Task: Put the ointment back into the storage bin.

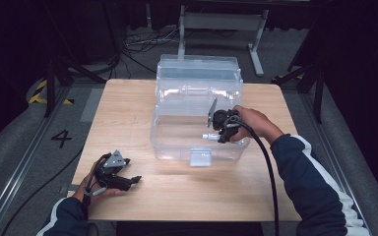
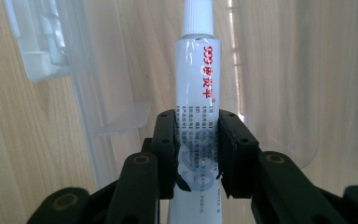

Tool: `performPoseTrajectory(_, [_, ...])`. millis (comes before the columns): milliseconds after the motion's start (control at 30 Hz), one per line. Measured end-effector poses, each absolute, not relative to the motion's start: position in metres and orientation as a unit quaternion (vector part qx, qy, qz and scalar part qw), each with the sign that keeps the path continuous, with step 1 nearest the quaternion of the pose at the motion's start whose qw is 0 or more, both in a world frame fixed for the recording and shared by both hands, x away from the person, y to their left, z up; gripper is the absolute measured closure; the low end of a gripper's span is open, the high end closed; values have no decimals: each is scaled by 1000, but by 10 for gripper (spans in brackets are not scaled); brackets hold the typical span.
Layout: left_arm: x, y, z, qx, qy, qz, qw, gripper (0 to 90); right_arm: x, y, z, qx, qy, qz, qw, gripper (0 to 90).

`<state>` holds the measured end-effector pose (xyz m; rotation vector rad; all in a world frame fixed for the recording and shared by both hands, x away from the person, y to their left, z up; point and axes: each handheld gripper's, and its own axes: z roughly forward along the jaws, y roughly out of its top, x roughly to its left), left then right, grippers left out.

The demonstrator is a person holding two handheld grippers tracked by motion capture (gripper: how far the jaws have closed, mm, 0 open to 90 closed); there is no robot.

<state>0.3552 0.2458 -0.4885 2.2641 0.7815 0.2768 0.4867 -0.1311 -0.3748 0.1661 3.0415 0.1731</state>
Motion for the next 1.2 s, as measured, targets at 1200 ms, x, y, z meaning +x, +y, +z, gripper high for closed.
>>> performPoseTrajectory(1200, [355,246,-489,877,303,107,357,208,494,-134,-401,58,997,40,17,708])
